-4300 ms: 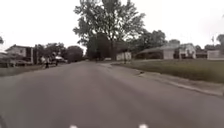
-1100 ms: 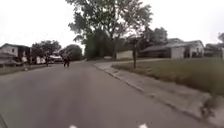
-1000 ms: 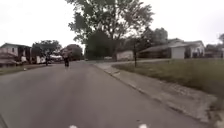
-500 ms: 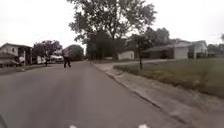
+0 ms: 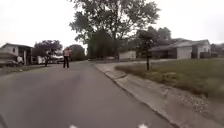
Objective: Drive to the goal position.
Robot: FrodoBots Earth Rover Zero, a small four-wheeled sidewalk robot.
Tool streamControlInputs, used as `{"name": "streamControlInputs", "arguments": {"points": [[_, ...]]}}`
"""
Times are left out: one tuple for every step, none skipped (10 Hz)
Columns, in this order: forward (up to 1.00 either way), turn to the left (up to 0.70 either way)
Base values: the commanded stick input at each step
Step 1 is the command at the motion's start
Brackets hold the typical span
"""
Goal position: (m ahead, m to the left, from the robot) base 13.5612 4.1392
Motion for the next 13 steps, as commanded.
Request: {"name": "streamControlInputs", "arguments": {"points": [[1.0,0.04],[1.0,0.0],[1.0,0.0],[1.0,0.0],[1.0,0.0],[1.0,0.0],[1.0,0.0],[1.0,0.0],[1.0,0.0],[1.0,0.0],[1.0,0.0],[1.0,0.0],[1.0,0.0]]}}
